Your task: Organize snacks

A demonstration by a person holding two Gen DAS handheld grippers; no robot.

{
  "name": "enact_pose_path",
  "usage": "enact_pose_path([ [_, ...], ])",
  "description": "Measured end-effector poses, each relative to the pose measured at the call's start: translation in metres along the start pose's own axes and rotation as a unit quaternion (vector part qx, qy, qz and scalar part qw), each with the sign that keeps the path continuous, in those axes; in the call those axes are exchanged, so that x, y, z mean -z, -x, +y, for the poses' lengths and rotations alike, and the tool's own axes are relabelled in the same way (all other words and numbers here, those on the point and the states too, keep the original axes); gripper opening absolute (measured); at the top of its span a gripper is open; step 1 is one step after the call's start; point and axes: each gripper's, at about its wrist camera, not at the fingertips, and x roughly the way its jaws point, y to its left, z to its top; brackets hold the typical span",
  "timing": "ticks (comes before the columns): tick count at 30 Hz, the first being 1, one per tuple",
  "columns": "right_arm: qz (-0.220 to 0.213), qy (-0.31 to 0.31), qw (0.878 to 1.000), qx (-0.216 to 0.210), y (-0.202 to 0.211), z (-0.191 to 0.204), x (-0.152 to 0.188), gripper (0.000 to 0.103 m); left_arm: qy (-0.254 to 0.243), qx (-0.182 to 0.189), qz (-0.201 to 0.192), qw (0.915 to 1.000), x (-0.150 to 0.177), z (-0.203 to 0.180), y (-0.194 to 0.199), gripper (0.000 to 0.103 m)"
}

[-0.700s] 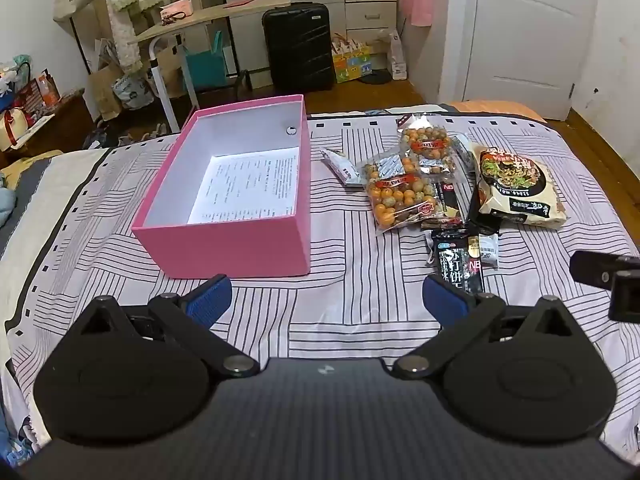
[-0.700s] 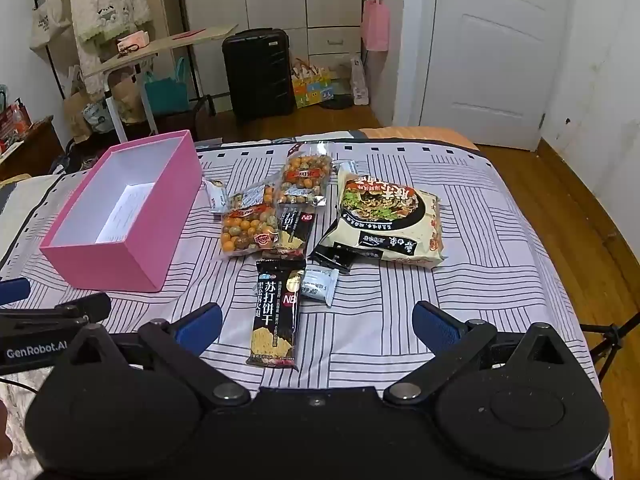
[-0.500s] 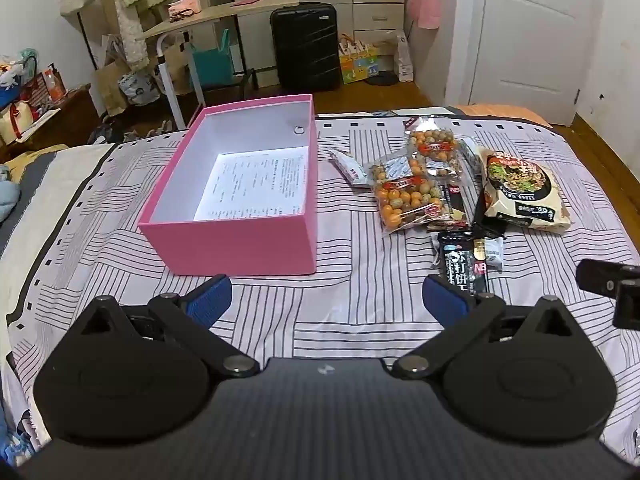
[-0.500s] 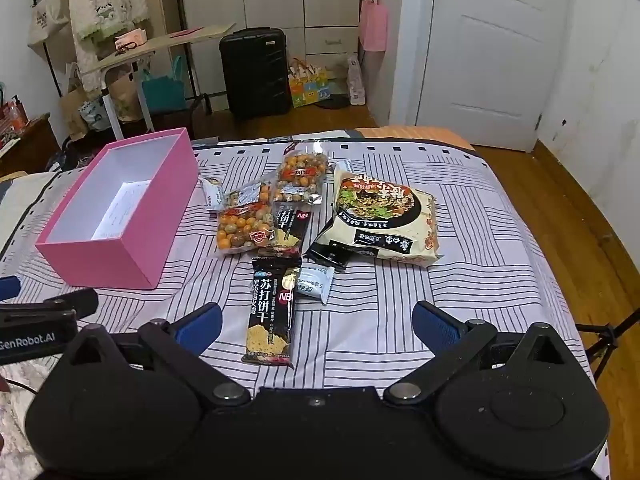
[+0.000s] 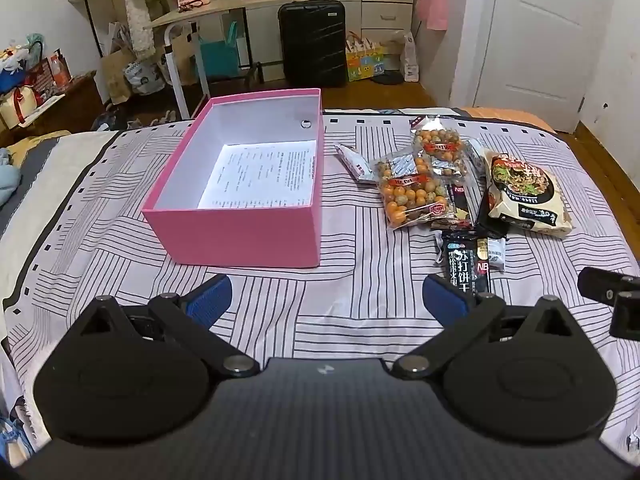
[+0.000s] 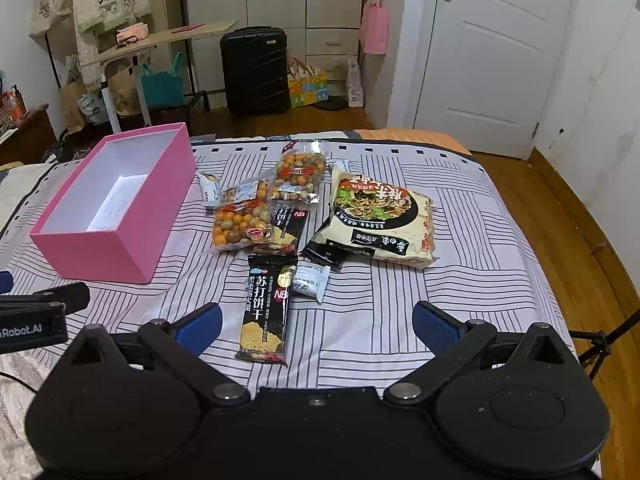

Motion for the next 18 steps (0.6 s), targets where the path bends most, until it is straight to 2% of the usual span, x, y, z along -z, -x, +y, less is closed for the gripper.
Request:
enact_pose_path([
  [7, 0.0, 0.003, 1.0, -0.001, -0.0017, 0.0004, 0.0019, 0.103, -0.004, -0.003, -0.005, 1.0, 0.0007, -0.0018, 0.0022, 0.103],
  [18, -0.034, 0.013, 0.999, 0.005, 0.003, 0.0006, 0.0054, 0.103, -0.003, -0.007, -0.015, 0.9999, 0.0054, -0.002, -0.0009, 0.103],
])
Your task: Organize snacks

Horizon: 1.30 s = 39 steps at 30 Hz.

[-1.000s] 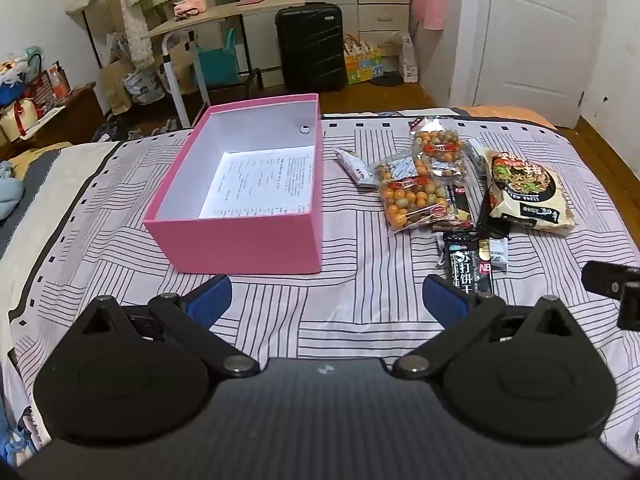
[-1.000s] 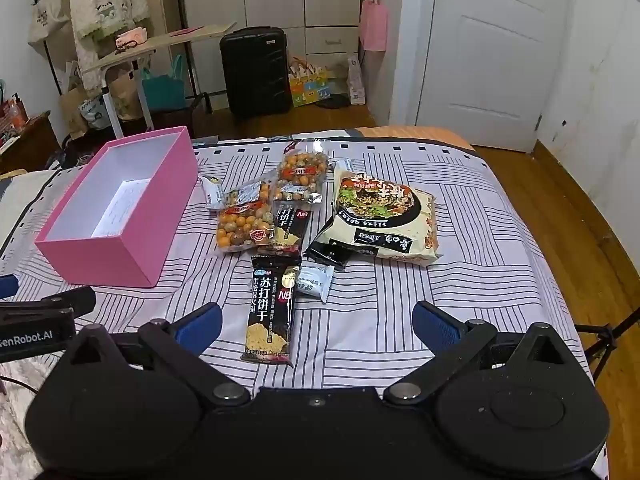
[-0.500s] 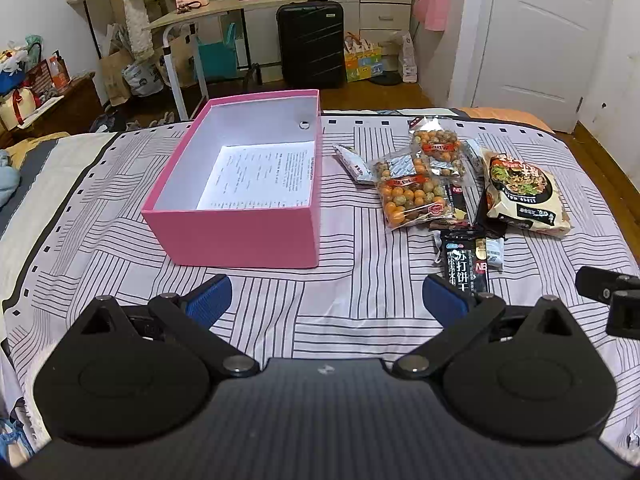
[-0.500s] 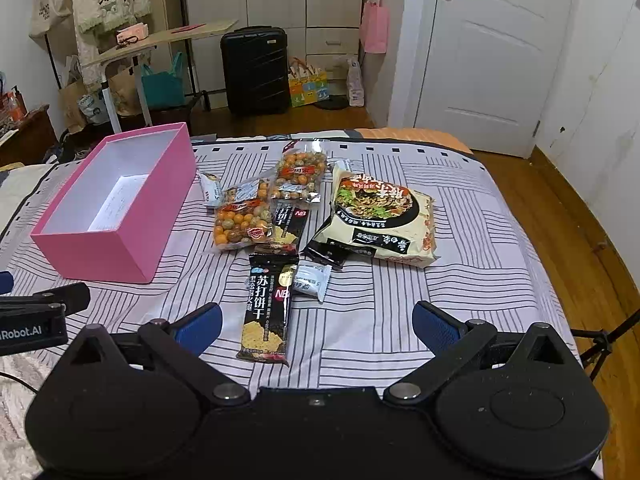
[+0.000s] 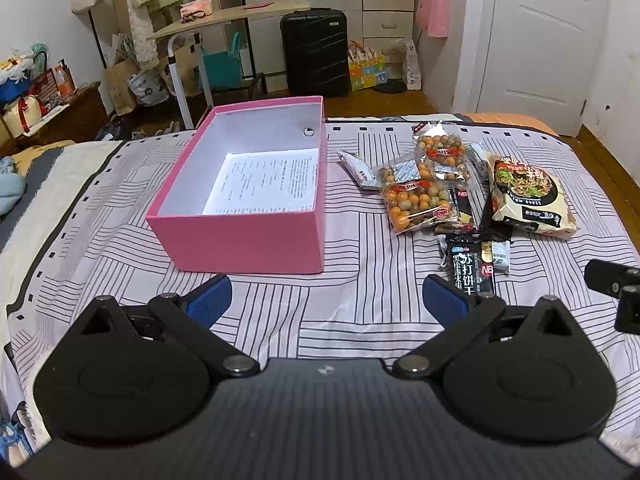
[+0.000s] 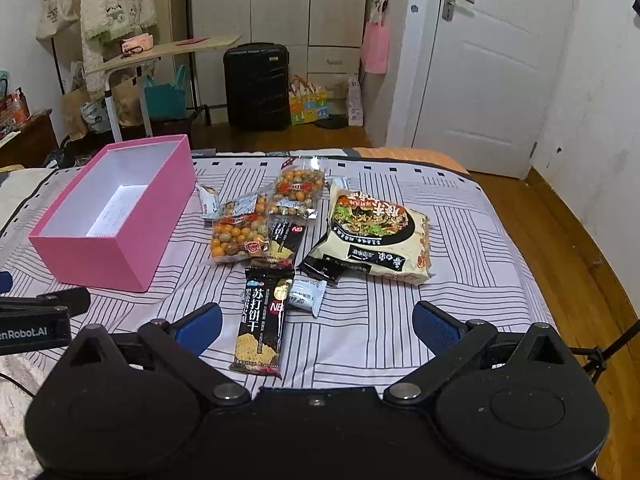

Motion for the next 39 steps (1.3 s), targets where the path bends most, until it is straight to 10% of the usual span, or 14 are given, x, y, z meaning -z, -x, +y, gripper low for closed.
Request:
enact_pose_path([
  [39, -0.083, -0.007, 0.993, -0.08, 0.004, -0.032, 0.005, 0.103, -0.007, 0.028, -0.006, 0.9996, 0.011, -0.006, 0.0, 0.103],
])
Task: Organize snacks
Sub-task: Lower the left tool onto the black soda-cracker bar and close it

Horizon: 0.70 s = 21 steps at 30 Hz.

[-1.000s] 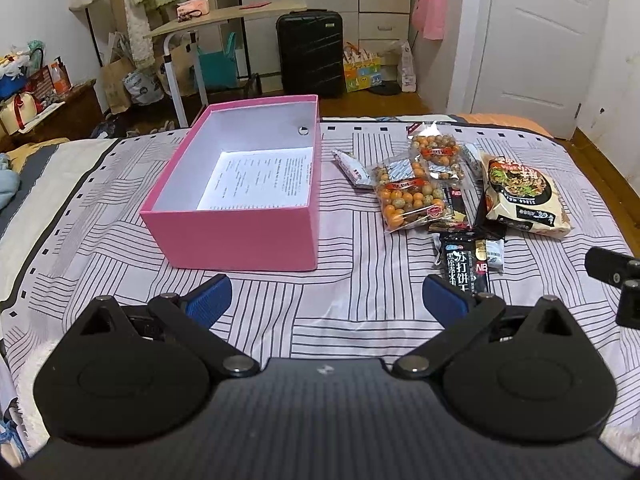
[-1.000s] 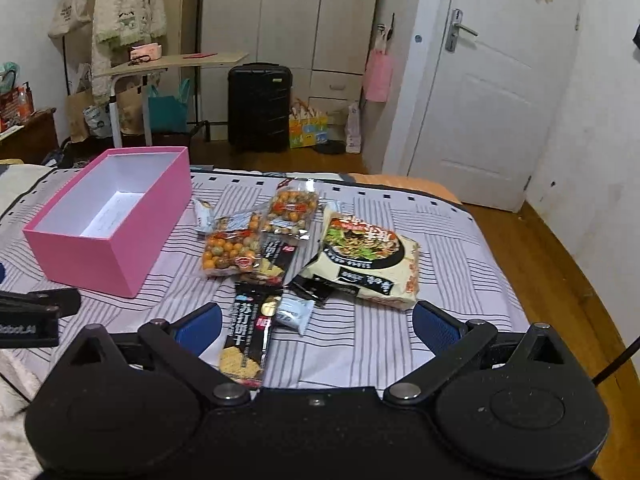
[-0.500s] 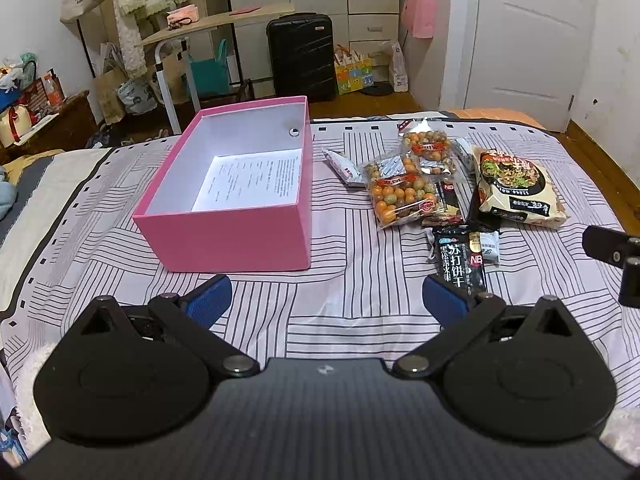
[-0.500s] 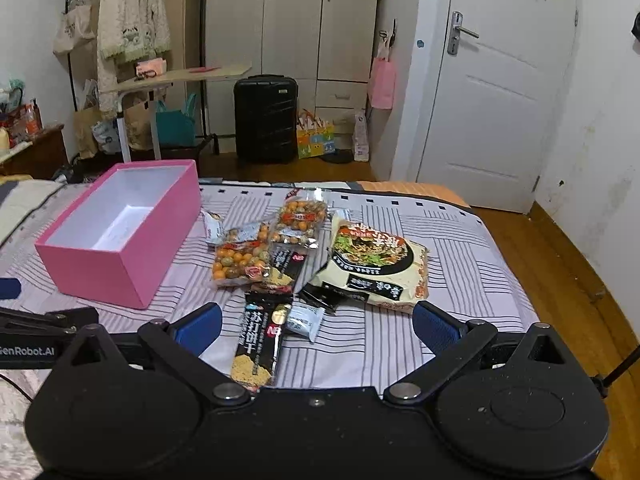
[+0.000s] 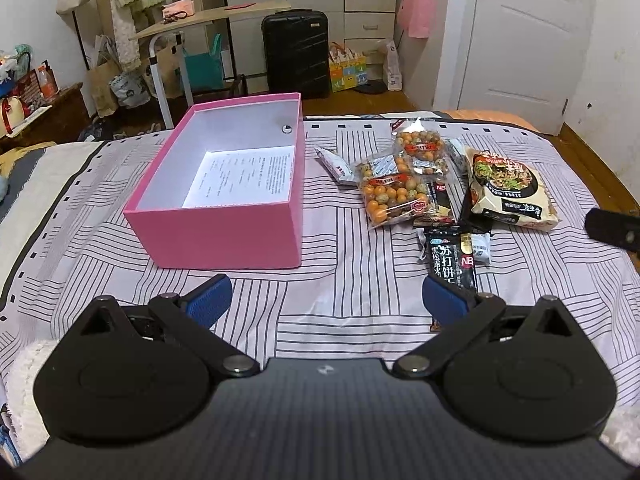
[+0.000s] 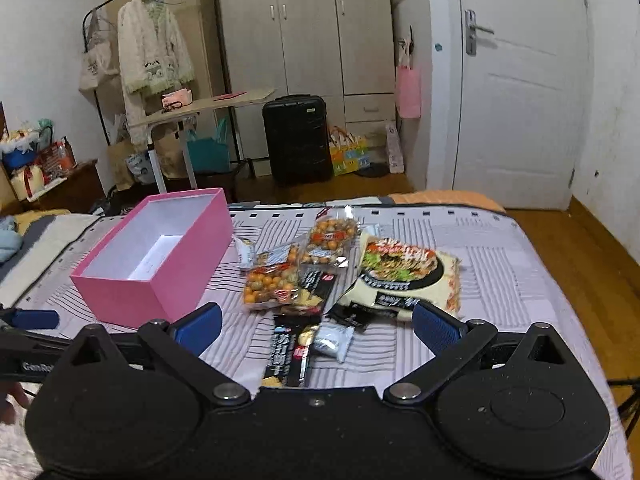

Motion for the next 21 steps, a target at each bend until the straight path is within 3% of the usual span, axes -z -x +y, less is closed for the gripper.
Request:
enact_pose_path([
  [8, 0.007, 0.075, 0.996, 0.042, -0.013, 0.0, -0.001, 0.103, -0.002, -0.012, -0.003, 0.9999, -0.004, 0.0, -0.012, 0.103],
  [14, 0.068, 0.067, 0.995, -0.031, -0.055, -0.004, 0.018, 0.102, 0.005, 0.008, -0.028, 0.9996, -0.011, -0.005, -0.032, 0.103],
  [18, 0.115, 0.079, 0.989, -0.05, -0.098, 0.005, 0.045, 0.092, -0.007, 0.041, -0.016, 0.999, -0.017, -0.016, -0.063, 0.103],
  [21, 0.122, 0.077, 0.986, -0.079, -0.123, 0.012, 0.066, 0.087, -0.015, 0.078, 0.012, 0.9968, -0.014, -0.029, -0.096, 0.1],
])
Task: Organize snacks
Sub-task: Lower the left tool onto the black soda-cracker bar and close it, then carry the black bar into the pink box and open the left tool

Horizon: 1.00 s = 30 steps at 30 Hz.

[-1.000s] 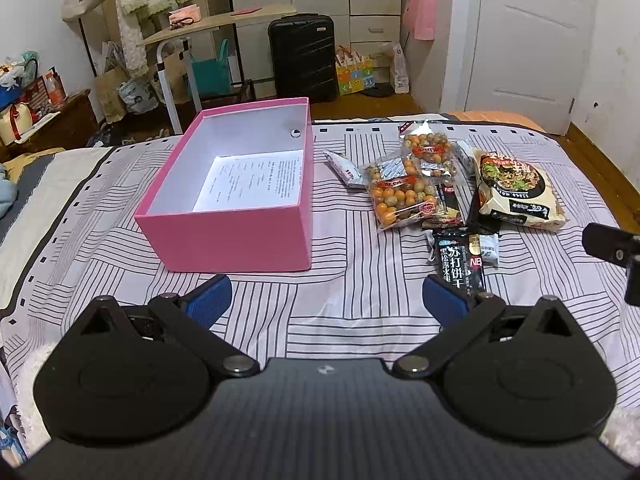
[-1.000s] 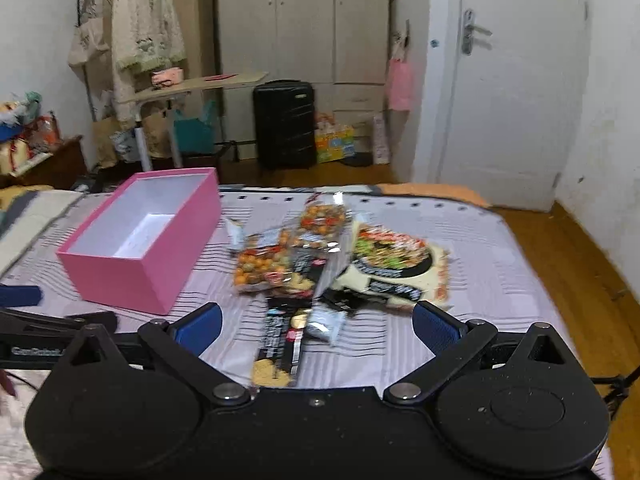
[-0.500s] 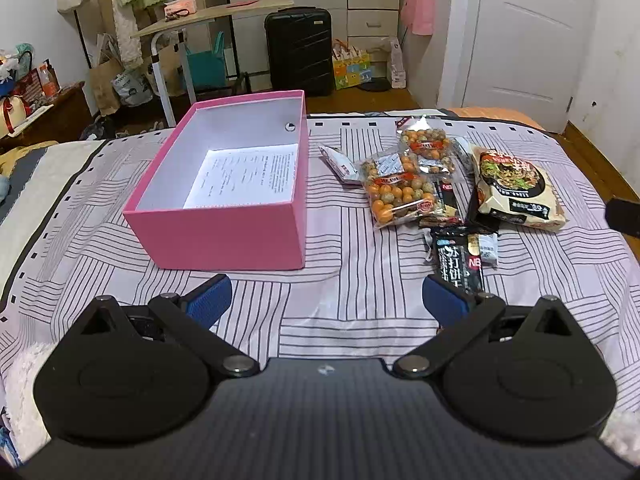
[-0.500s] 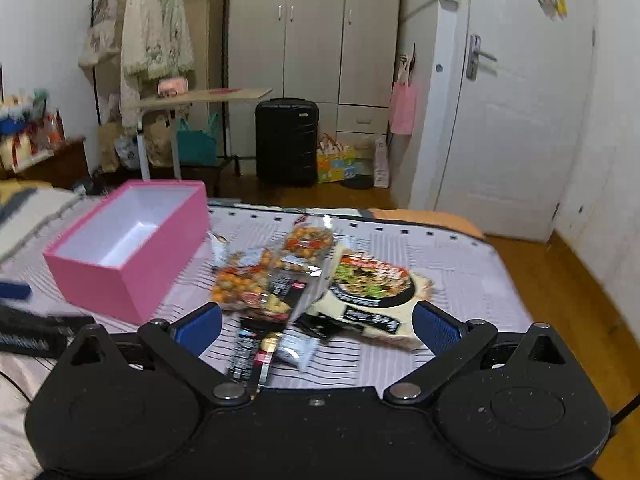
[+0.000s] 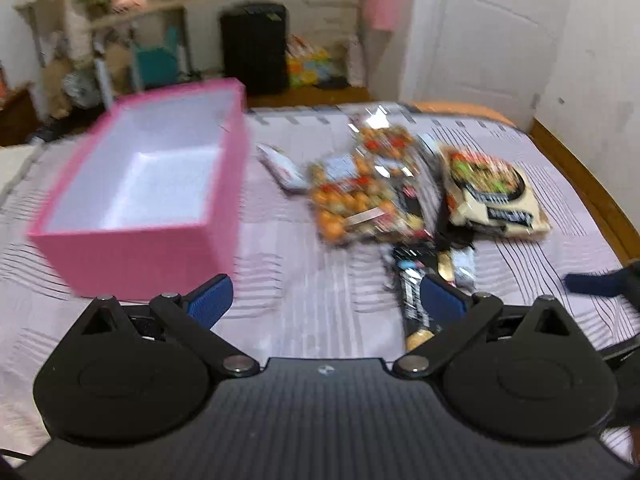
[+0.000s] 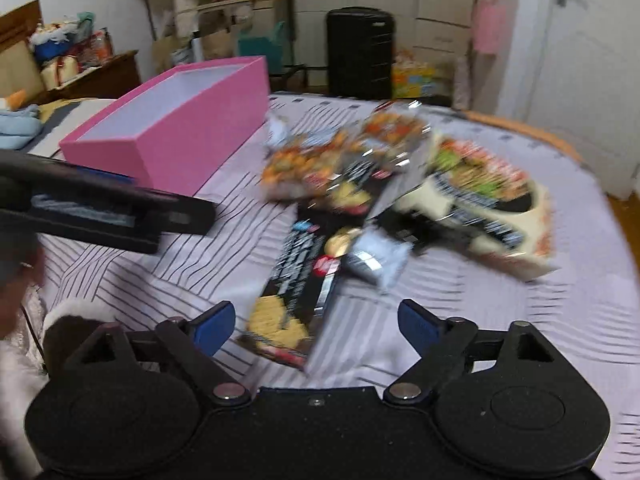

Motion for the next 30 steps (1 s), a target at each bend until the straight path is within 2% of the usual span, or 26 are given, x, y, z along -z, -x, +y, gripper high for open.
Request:
enact_pose_path([
  [6, 0.009, -0.028, 0.999, -0.031, -0.042, 0.003, 0.012, 0.073, 0.0, 0.088, 0.059, 0.9944, 0.013, -0.017, -0.064, 0.09],
  [10, 0.001, -0.028, 0.999, -0.028, -0.051, 0.006, 0.018, 0.058, 0.01, 0.132, 0.105, 0.9856, 0.024, -0.025, -0.088, 0.072],
  [12, -0.005, -0.024, 0.999, -0.025, -0.049, 0.009, 0.019, 0.057, 0.036, 0.149, 0.123, 0.9805, 0.029, -0.021, -0.097, 0.067],
  [14, -0.006, -0.022, 0.999, -0.028, -0.047, 0.009, 0.019, 0.056, 0.045, 0.159, 0.121, 0.9788, 0.03, -0.018, -0.098, 0.06],
  [15, -0.005, -0.021, 0.999, -0.036, -0.047, 0.008, 0.018, 0.055, 0.05, 0.17, 0.123, 0.9764, 0.029, -0.015, -0.098, 0.052],
  [18, -0.001, -0.013, 0.999, -0.035, -0.043, 0.013, 0.016, 0.055, 0.077, 0.207, 0.144, 0.9646, 0.028, -0.01, -0.097, 0.051],
  [30, 0.006, -0.017, 0.997, -0.078, -0.017, 0.017, -0.006, 0.048, 0.084, 0.207, 0.158, 0.9619, 0.02, 0.0, -0.068, 0.05],
])
